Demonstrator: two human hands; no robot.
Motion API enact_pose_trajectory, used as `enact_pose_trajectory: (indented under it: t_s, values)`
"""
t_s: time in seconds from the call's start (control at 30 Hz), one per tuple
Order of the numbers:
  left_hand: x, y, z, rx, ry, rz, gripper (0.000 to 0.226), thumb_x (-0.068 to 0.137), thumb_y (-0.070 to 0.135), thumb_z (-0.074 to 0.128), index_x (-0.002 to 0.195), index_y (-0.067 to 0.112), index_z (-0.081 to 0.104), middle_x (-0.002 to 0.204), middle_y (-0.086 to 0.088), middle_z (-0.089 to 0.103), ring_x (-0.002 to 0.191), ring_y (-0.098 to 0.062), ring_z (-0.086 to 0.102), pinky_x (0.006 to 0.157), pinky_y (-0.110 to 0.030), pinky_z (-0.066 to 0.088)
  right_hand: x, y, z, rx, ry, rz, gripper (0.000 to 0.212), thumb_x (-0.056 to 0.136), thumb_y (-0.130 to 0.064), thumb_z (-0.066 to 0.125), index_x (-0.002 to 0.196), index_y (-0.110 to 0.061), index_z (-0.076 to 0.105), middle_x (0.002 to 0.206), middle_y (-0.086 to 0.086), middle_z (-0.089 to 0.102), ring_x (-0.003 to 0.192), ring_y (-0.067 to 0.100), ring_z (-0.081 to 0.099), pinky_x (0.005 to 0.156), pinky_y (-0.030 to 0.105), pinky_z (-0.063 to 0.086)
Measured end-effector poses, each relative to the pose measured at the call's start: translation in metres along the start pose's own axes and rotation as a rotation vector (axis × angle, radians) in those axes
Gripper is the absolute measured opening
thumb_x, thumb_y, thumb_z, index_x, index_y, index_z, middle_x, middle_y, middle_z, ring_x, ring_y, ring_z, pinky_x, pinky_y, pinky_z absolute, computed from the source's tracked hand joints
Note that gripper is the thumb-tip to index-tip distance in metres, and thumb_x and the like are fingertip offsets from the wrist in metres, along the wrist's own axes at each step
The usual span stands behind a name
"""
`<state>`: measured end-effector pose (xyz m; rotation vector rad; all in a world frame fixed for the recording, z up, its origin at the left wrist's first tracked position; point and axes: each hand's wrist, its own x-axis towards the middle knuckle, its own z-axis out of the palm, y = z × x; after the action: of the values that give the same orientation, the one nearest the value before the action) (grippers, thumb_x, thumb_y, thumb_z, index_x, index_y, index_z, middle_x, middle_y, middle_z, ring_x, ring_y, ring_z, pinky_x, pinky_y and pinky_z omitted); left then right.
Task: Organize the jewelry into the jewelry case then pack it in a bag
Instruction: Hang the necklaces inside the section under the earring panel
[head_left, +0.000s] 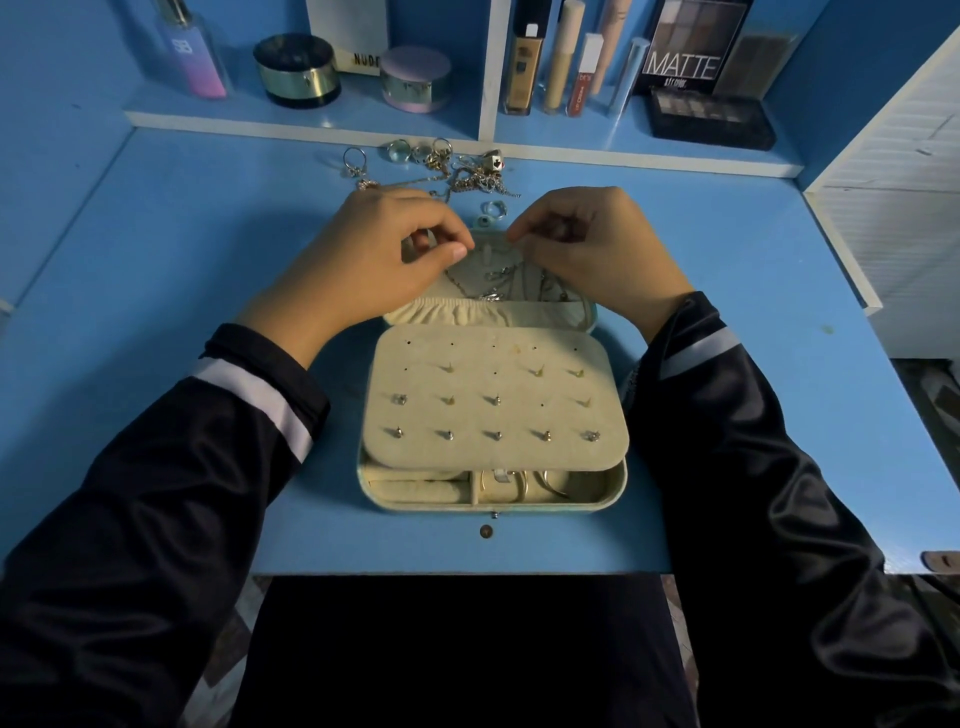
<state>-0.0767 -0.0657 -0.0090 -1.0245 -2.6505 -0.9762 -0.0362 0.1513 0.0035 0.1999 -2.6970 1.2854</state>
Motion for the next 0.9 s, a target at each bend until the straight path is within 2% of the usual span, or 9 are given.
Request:
enact_pose_trajectory:
  t_s: [0.2,0.33,0.47,0.6,0.7,0.77,0.9]
  values:
    - [-0.0070,0.0045,-0.0050,-0.045,0.000,0.003,0.008,0.090,0.017,0.069,0.095,0.018,0.075,0.086,0.008,0.068,0.076,-0.009,0.056,0.068,-0.004,0.035,-0.0015,-0.0036,-0.0033,0.081,-0.036,-0.016,0.014,0.085,-0.002,0.065,0.086,-0.013,0.073,0.049,-0.019,0.054,0.046,0.001,0.042,0.051,0.013,0.036]
    - [-0.0092,0.0052,-0.0050,-0.080,-0.033,-0.009,0.009,0.090,0.018,0.069,0.096,0.020,0.075,0.088,0.009,0.069,0.076,-0.002,0.056,0.069,-0.004,0.035,-0.0036,-0.0056,-0.0047,0.102,-0.091,-0.020,0.011,0.087,-0.002,0.065,0.089,-0.009,0.072,0.053,-0.020,0.058,0.047,-0.001,0.047,0.052,0.009,0.036]
    - [-0.0098,0.0089,-0.0060,-0.106,-0.053,0.007,0.009,0.090,0.016,0.069,0.096,0.021,0.074,0.087,0.018,0.065,0.076,0.004,0.056,0.070,-0.003,0.036,-0.0051,-0.0077,-0.0051,0.142,-0.128,-0.046,0.009,0.086,-0.002,0.067,0.090,-0.008,0.073,0.068,-0.010,0.065,0.056,-0.002,0.054,0.057,0.012,0.042]
    - [-0.0103,0.0098,-0.0059,-0.129,-0.060,0.003,0.010,0.089,0.016,0.070,0.096,0.023,0.073,0.087,0.022,0.064,0.077,0.003,0.057,0.070,-0.003,0.037,-0.0043,-0.0081,-0.0022,0.154,-0.147,-0.060,0.010,0.086,-0.003,0.067,0.091,-0.009,0.073,0.072,-0.003,0.067,0.060,0.005,0.054,0.059,0.016,0.044]
    - [-0.0094,0.0082,-0.0056,-0.133,-0.054,-0.034,0.011,0.090,0.019,0.070,0.097,0.026,0.073,0.087,0.024,0.065,0.077,0.003,0.057,0.069,-0.004,0.037,-0.0031,-0.0077,0.0008,0.138,-0.164,-0.070,0.011,0.087,-0.005,0.068,0.096,-0.009,0.074,0.084,0.009,0.071,0.065,0.012,0.057,0.062,0.021,0.047]
    - [-0.0086,0.0069,-0.0062,-0.135,-0.059,-0.047,0.013,0.090,0.021,0.070,0.099,0.030,0.072,0.089,0.022,0.066,0.078,0.003,0.058,0.068,-0.004,0.037,-0.0030,-0.0066,0.0010,0.100,-0.184,-0.064,0.014,0.087,-0.008,0.069,0.100,-0.010,0.074,0.087,0.007,0.072,0.065,0.008,0.058,0.064,0.018,0.047]
    - [-0.0063,0.0006,-0.0079,-0.063,-0.061,-0.028,0.012,0.091,0.020,0.069,0.099,0.026,0.074,0.091,0.011,0.066,0.081,-0.001,0.058,0.070,-0.006,0.037,-0.0023,-0.0027,-0.0044,0.000,-0.167,-0.033,0.013,0.086,-0.015,0.072,0.099,-0.014,0.075,0.080,-0.005,0.069,0.058,0.002,0.053,0.061,0.015,0.044]
